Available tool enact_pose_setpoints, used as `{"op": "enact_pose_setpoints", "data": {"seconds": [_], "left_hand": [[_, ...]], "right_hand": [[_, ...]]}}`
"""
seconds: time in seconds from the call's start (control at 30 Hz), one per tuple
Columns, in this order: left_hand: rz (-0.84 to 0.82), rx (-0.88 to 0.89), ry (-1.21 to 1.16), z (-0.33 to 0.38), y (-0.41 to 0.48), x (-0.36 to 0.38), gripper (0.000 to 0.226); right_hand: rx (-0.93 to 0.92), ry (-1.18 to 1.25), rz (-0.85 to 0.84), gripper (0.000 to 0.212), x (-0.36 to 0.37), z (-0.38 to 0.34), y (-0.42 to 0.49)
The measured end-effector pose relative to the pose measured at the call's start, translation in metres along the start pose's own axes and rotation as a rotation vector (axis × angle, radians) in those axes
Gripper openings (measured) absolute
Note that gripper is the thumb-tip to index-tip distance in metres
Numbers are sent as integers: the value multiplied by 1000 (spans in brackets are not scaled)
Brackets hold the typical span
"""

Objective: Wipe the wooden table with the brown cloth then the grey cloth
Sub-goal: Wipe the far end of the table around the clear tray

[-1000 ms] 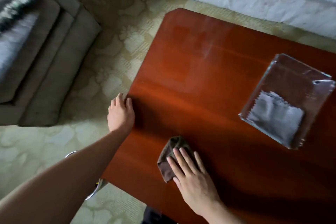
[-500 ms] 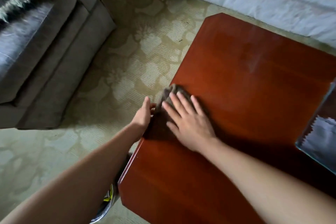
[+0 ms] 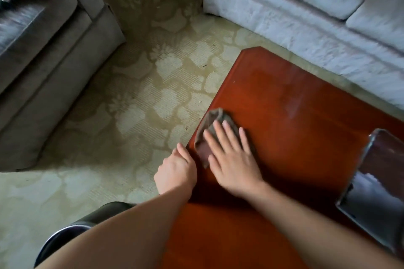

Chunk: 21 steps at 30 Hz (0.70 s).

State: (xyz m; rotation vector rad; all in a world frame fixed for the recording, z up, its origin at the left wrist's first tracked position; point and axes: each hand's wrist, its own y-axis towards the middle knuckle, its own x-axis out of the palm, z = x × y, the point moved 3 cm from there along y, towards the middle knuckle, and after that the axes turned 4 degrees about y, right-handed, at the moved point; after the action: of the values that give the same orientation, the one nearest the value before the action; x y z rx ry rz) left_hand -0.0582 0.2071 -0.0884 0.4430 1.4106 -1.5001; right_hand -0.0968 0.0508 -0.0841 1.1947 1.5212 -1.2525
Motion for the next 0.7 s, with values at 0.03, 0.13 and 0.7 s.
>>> {"op": "enact_pose_setpoints", "data": {"seconds": [0.03, 0.13, 0.7], "left_hand": [[6, 0, -2, 0, 2, 0, 67], [15, -10, 10, -2, 2, 2, 67], [69, 129, 40, 31, 0, -7, 40]], "right_hand": [[-27, 8, -8, 68, 3, -2, -11], [-74, 3, -22, 67, 3, 12, -10], [103, 11, 6, 66, -28, 76, 56]]}}
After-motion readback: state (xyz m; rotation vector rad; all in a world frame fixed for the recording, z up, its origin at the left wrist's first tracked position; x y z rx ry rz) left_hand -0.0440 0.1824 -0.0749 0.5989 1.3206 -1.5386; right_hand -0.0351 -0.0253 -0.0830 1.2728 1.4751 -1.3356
